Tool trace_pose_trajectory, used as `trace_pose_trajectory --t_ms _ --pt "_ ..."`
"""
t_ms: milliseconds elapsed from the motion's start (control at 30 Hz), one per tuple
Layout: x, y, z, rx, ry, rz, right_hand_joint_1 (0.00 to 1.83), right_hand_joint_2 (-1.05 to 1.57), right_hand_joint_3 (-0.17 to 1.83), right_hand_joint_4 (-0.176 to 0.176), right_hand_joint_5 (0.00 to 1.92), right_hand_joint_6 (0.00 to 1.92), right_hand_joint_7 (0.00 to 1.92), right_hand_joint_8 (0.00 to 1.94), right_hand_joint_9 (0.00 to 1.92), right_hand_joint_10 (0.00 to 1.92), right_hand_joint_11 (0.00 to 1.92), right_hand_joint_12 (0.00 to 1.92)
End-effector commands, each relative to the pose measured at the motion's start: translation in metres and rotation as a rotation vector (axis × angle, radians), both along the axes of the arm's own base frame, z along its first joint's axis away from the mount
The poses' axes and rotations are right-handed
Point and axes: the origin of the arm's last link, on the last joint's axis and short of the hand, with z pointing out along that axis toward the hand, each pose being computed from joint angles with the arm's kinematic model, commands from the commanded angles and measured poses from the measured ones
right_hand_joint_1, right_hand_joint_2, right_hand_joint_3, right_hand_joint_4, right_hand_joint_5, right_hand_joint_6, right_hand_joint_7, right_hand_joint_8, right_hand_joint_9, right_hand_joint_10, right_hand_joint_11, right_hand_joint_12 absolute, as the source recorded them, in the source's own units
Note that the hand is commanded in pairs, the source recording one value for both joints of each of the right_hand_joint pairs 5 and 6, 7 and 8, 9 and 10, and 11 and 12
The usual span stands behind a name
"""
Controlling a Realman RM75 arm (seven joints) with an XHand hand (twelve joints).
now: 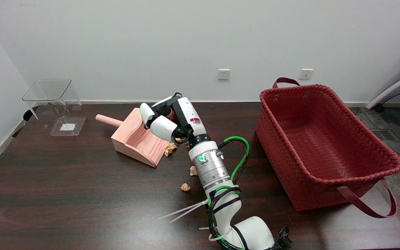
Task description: Sweep the paper balls into the dustpan.
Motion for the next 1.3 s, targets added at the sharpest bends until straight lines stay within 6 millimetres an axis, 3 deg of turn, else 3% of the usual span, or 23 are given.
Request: trace_pose_trajectory --t_ms 33,500,833,1300 --pt "0.019 0.0 -0.007 -0.112 0.137 0.153 1.09 1.57 0.8 0.0 1.92 1.92 1.92 1.92 1.92 1.92 1.92 1.92" --pt "0.032 -0.019 0.006 -0.098 0.057 0.178 1.09 1.57 0.88 0.0 1.92 1.92 1.92 1.92 1.92 1.92 1.92 1.92" --pt "0.019 -0.06 0.008 -0.051 0.006 0.119 1.07 1.57 0.96 0.0 1.92 1.92 1.92 1.92 1.92 1.92 1.92 1.92" --pt "-0.016 -0.081 0.001 -0.005 -0.056 0.002 1.07 1.57 1.01 0.0 1.92 1.92 1.92 1.92 1.92 1.92 1.92 1.92"
